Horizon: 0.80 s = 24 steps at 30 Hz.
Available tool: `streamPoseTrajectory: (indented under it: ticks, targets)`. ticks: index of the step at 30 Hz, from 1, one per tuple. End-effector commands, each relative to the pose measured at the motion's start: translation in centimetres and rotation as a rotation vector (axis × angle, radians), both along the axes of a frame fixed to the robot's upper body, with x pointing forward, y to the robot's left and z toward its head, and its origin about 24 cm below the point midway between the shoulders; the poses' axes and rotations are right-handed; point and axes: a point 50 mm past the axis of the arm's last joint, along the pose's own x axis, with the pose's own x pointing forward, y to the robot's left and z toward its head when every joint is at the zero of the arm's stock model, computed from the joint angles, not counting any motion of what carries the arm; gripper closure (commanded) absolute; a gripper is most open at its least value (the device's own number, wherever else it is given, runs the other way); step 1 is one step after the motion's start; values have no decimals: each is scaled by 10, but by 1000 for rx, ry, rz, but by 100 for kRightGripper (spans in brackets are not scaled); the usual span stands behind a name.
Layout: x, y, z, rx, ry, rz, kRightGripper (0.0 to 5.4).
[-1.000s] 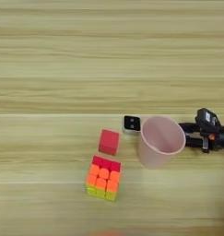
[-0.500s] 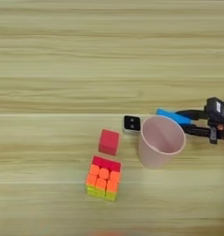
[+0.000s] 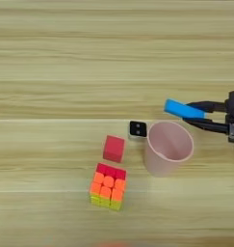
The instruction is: Move the objects on the table
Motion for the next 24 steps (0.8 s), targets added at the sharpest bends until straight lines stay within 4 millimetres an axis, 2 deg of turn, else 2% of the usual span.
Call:
streamPoseTrajectory:
  ticks: [1, 13, 19, 24]
  targets:
    - [0, -4, 44, -28, -168, -13, 399]
    - [-33, 11, 61, 33, -175, 159, 399]
    - [-47, 14, 58, 63, -149, 264, 399]
    - [-51, 20, 45, 27, -65, 351, 399]
